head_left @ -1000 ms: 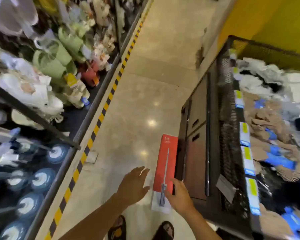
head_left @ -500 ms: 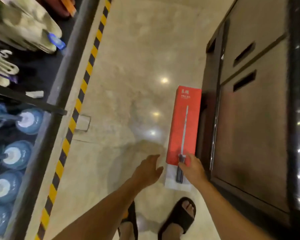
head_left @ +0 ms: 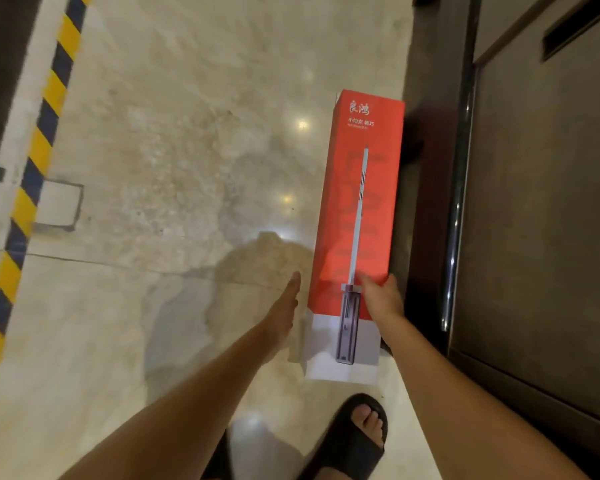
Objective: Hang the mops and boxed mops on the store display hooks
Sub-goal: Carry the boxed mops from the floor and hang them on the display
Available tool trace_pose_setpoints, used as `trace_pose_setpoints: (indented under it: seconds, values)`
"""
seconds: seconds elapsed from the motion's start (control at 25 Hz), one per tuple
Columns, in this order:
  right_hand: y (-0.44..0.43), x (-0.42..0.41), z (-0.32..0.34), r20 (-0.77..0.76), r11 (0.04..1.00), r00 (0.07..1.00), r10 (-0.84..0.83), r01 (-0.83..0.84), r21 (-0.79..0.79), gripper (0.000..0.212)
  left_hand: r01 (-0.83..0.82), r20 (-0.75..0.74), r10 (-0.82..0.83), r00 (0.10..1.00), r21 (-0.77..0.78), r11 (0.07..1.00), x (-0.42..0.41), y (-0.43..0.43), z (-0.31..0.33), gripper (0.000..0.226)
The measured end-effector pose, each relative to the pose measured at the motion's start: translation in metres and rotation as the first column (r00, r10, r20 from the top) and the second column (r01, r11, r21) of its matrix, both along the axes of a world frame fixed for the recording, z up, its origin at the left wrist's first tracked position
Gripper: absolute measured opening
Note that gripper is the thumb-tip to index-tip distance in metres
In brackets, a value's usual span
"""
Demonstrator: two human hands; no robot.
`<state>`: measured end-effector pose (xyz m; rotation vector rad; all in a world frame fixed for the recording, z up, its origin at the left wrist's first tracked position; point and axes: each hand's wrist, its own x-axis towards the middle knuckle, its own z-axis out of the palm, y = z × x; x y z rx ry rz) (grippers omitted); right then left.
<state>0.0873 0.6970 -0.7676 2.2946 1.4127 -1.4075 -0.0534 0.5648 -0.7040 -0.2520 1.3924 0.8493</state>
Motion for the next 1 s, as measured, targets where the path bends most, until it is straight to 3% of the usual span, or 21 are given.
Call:
trace_pose_setpoints:
  seconds: [0.08,0.16,0.28,0.44,0.52,0.56,0.64,0.68,0.84,1.0]
  values:
    - [0.005,-0.006,-0.006,-0.007,0.995,0.995,-0.101,0.101,0.004,0.071,0.01,0.015,-0.01,1.0,0.006,1.0,0.004,0.002,-0.005,0.053]
    - [0.001,-0.013,-0.001,0.007,0.99,0.99,-0.142,0.142,0.0,0.072,0.016,0.048,-0.017,0.999,0.005,1.0,0.01,-0.006,-0.012,0.052]
    - [-0.013,-0.023,0.018,0.041,0.998,0.997,-0.061,0.06,0.023,0.066,-0.017,0.048,0.017,0.999,-0.013,1.0,0.01,-0.023,-0.01,0.053]
    - [-0.04,-0.035,0.046,-0.226,0.989,0.97,-0.088,0.112,0.097,0.047,-0.045,0.0,0.045,0.999,-0.066,0.997,-0.001,-0.044,-0.024,0.063]
    - [-0.046,-0.041,0.053,-0.32,0.998,0.947,-0.029,0.047,0.049,0.052,-0.081,0.001,0.082,0.997,-0.115,0.99,-0.007,-0.055,-0.031,0.065]
    - [-0.046,-0.045,0.055,-0.325,0.999,0.945,0.04,-0.036,0.019,0.065,-0.102,0.013,0.105,0.994,-0.122,0.987,-0.01,-0.061,-0.031,0.062]
    - [-0.045,-0.053,0.056,-0.272,0.992,0.954,0.123,-0.13,-0.007,0.091,-0.111,0.053,0.118,0.992,-0.119,0.987,-0.016,-0.07,-0.024,0.059]
    - [-0.043,-0.057,0.057,-0.247,0.992,0.962,0.117,-0.124,-0.011,0.094,-0.115,0.071,0.124,0.99,-0.117,0.986,-0.019,-0.073,-0.019,0.06]
    - [-0.048,-0.057,0.088,-0.273,0.995,0.961,0.039,-0.063,-0.078,0.056,-0.12,0.091,0.131,0.987,-0.116,0.986,-0.031,-0.087,0.012,0.064]
    - [-0.076,-0.047,0.148,-0.401,0.976,0.916,0.0,-0.088,-0.201,0.06,-0.08,0.003,0.08,0.997,-0.043,0.996,-0.056,-0.087,0.067,0.072]
